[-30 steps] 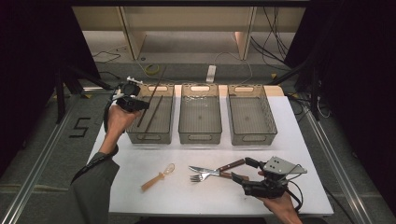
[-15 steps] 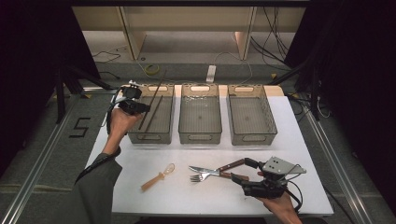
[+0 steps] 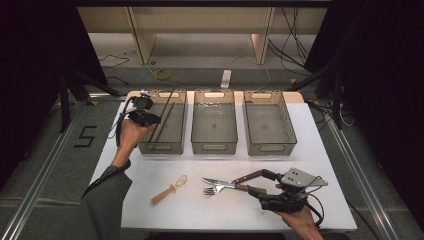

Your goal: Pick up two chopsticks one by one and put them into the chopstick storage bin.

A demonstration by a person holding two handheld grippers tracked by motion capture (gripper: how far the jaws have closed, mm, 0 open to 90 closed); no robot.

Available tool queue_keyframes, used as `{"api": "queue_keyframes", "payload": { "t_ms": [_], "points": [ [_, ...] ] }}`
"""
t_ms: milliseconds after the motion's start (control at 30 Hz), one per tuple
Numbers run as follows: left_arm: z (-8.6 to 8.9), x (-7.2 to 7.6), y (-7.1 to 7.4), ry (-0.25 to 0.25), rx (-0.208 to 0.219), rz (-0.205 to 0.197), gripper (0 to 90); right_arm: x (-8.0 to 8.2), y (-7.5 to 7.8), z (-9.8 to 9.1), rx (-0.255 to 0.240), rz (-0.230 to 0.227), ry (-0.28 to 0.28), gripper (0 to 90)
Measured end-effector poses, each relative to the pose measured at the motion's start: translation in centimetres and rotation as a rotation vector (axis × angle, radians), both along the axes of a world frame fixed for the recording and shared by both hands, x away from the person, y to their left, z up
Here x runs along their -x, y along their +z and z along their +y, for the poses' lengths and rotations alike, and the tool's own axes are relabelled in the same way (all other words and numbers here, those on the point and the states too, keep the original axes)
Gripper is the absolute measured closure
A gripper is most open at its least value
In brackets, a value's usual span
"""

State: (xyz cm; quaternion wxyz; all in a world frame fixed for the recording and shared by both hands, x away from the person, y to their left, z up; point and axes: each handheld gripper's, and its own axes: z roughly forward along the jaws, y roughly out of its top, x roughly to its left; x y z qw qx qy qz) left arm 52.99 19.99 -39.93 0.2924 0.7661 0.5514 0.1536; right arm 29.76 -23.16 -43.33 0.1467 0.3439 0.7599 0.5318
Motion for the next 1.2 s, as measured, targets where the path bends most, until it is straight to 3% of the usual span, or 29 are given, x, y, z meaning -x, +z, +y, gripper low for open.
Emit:
{"api": "queue_keyframes", "payload": {
  "t_ms": [100,233,300,400,500,633,733,767,933,967,1033,1100,1200],
  "points": [
    [0.0,-0.1,-0.5,0.005,0.012,0.021,83.6,0.0,0.0,0.0,0.000,-0.004,0.001,25.1],
    [0.1,-0.1,-0.7,0.021,0.008,0.018,82.1,0.0,0.0,0.0,-0.001,0.000,-0.001,25.2],
    [0.4,-0.1,-0.7,0.014,0.029,0.035,73.0,0.1,0.0,0.0,-0.002,-0.002,-0.001,25.2],
    [0.5,0.1,-0.7,-0.005,0.034,0.048,68.9,0.0,0.0,0.0,-0.001,-0.002,-0.001,25.2],
    [0.6,0.6,-0.5,-0.016,0.076,0.065,58.7,0.0,0.0,0.0,-0.001,0.000,-0.001,25.2],
    [0.7,1.4,-0.2,-0.013,0.099,0.076,44.2,0.1,0.0,0.0,-0.001,-0.002,-0.003,25.2],
    [0.8,1.9,-0.1,-0.016,0.116,0.076,37.0,0.0,0.0,-0.1,0.000,0.000,-0.005,25.2],
    [1.0,2.6,0.1,-0.021,0.145,0.065,35.8,0.0,0.0,-0.1,0.000,0.000,-0.005,25.2],
    [1.0,4.0,0.5,-0.049,0.155,0.041,29.0,0.0,0.0,0.0,0.002,0.000,-0.005,25.2],
    [1.1,4.9,0.6,-0.064,0.167,0.027,28.3,0.0,0.0,0.0,0.002,0.001,-0.005,25.2],
    [1.0,5.2,0.6,-0.079,0.146,0.041,27.5,0.0,0.0,0.0,0.001,0.002,-0.006,25.2],
    [0.8,5.7,0.6,-0.087,0.127,0.028,25.7,0.0,0.1,0.0,0.000,-0.001,-0.006,25.2],
    [0.8,6.1,0.5,-0.105,0.126,0.039,24.1,0.1,0.1,0.0,0.000,-0.003,-0.006,25.3]
  ]
}}
